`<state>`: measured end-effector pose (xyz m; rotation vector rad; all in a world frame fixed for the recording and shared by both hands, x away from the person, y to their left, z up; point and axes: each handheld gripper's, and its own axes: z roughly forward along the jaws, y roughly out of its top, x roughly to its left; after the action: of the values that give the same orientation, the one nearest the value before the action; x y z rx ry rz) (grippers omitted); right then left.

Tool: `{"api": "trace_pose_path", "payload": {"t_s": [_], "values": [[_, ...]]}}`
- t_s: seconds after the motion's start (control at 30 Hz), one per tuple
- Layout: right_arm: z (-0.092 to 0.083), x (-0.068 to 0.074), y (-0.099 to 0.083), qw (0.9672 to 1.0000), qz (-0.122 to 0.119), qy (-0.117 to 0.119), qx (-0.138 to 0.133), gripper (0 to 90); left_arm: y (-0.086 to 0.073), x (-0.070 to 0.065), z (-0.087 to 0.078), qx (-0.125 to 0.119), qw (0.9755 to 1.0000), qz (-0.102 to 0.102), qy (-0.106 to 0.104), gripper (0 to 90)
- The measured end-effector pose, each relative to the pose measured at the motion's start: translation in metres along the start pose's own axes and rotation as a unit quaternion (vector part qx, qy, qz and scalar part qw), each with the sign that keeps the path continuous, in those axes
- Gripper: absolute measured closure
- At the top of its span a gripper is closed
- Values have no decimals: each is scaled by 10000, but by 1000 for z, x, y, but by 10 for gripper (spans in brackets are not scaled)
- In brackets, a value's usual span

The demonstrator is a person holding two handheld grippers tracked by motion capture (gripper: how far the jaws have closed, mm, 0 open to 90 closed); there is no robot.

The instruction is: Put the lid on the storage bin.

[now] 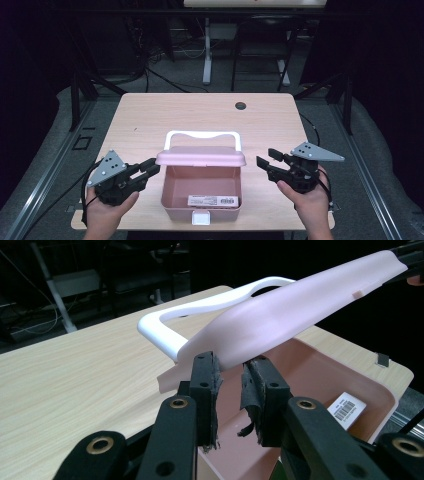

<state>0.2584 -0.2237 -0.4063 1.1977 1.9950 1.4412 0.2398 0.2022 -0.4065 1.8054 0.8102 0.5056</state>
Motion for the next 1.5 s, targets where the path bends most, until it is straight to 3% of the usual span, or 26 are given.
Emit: {"api": "trace_pose_path", "payload": {"t_s": [1.23,1.5], "values": [[1,-6,-4,9998,164,-73,-91,488,-36,-9,-3,46,9994,-295,-145,752],[2,-6,-5,9998,173,-65,-87,488,-41,-10,-5,108,9995,-268,-118,752]]}}
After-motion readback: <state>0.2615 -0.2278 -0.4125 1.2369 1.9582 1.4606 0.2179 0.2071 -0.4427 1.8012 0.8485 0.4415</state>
